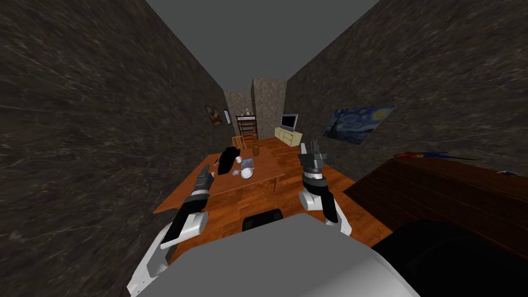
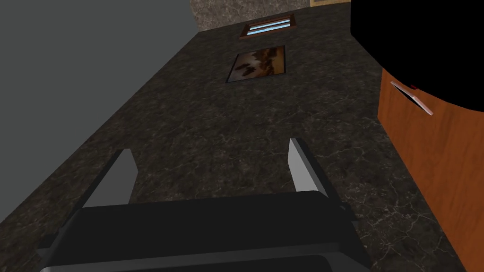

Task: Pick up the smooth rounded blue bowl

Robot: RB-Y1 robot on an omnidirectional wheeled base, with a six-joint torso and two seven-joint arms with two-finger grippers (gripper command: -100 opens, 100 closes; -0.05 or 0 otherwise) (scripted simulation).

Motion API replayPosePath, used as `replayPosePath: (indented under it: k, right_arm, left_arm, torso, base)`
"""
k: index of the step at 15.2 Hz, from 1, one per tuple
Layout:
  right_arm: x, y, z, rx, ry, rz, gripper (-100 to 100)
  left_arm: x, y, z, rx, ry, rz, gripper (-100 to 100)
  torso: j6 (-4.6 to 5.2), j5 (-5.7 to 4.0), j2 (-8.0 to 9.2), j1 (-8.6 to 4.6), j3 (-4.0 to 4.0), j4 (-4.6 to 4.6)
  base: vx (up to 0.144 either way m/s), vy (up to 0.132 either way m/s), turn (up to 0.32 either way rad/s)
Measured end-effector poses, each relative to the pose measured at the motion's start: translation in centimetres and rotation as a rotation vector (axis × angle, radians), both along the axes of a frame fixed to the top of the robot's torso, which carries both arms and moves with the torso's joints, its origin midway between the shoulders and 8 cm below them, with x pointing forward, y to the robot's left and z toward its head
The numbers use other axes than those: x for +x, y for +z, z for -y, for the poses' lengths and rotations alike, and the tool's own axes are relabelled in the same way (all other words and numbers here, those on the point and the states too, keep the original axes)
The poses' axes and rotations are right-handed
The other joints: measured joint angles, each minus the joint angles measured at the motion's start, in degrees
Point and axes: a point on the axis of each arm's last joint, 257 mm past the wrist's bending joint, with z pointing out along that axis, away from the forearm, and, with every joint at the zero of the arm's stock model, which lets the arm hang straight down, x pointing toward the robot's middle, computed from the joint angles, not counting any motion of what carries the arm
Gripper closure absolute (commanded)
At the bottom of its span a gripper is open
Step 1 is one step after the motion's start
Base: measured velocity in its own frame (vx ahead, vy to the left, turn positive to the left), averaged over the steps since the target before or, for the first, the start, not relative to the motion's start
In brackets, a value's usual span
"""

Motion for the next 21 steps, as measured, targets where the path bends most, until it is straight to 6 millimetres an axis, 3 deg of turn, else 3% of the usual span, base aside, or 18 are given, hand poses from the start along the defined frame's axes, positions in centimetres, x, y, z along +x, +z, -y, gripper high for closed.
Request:
replayPosePath:
  k: [11, 21]
  right_arm:
    - [0.0, 0.0, 0.0, 0.000, 0.000, 0.000, 0]
    - [0.0, 0.0, 0.0, 0.000, 0.000, 0.000, 0]
  left_arm:
    - [2.8, -6.7, -2.5, -0.008, 0.059, -0.224, -100]
    - [4.1, -11.9, -4.4, -0.030, 0.114, -0.410, -100]
  torso:
    - [0.00, 0.00, 0.01, 0.00, 0.01, 0.00]
    - [0.00, -0.01, -0.01, -0.02, -0.01, 0.00]
  base:
    - [0.030, -0.021, -0.034]
    - [0.030, -0.018, -0.034]
